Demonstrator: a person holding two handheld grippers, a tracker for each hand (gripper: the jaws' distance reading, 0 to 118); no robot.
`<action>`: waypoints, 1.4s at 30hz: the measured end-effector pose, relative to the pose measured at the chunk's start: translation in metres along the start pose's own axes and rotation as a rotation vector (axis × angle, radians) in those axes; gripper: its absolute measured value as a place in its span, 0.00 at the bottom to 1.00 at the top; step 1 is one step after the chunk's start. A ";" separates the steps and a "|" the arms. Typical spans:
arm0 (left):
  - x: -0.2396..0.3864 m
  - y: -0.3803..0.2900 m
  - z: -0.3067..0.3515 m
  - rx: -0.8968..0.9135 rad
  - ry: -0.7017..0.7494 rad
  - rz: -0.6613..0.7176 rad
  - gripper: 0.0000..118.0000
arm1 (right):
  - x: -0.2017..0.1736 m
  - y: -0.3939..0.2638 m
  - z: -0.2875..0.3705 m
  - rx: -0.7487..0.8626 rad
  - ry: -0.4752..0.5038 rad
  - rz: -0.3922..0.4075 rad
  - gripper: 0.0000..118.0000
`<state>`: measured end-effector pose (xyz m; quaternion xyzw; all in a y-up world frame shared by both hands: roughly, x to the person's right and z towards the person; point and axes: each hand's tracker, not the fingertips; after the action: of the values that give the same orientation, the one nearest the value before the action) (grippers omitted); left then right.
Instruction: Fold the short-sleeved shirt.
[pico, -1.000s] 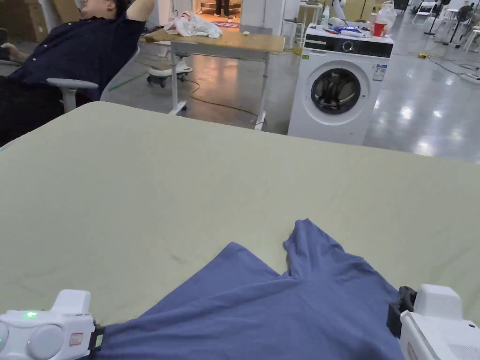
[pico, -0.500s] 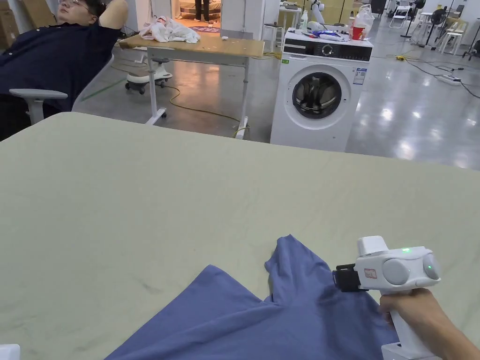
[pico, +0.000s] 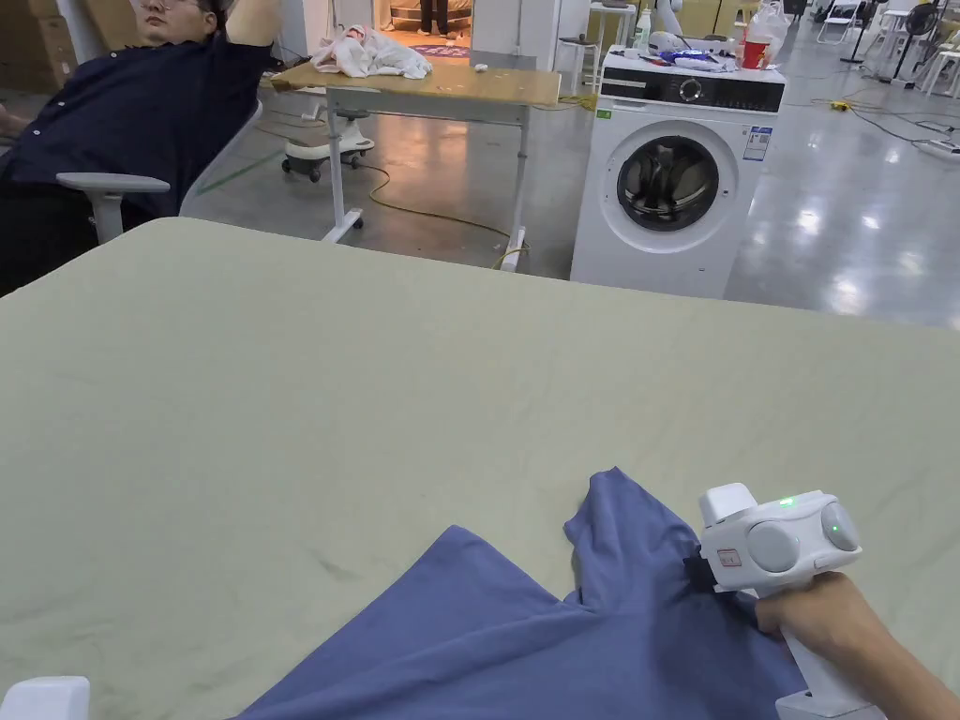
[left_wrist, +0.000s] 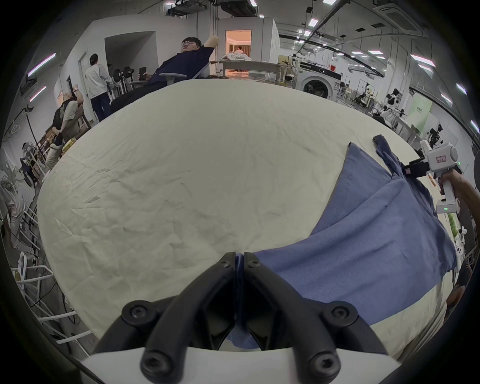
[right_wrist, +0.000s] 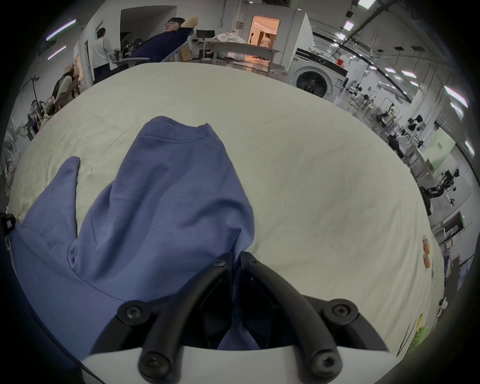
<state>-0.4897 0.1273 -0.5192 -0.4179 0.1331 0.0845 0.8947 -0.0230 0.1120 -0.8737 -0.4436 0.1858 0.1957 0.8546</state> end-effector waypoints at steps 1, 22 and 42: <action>0.000 0.001 0.003 0.021 -0.002 0.008 0.00 | 0.001 0.000 0.006 0.012 -0.009 -0.011 0.03; 0.047 0.181 0.127 0.521 -0.150 -0.044 0.00 | 0.080 -0.031 0.323 0.614 -0.313 -0.318 0.03; 0.110 0.375 0.212 0.699 -0.158 -0.163 0.00 | 0.134 0.054 0.467 0.808 -0.481 -0.338 0.03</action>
<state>-0.4476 0.5335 -0.6943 -0.0883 0.0507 -0.0055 0.9948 0.1320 0.5520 -0.7257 -0.0434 -0.0301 0.0637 0.9966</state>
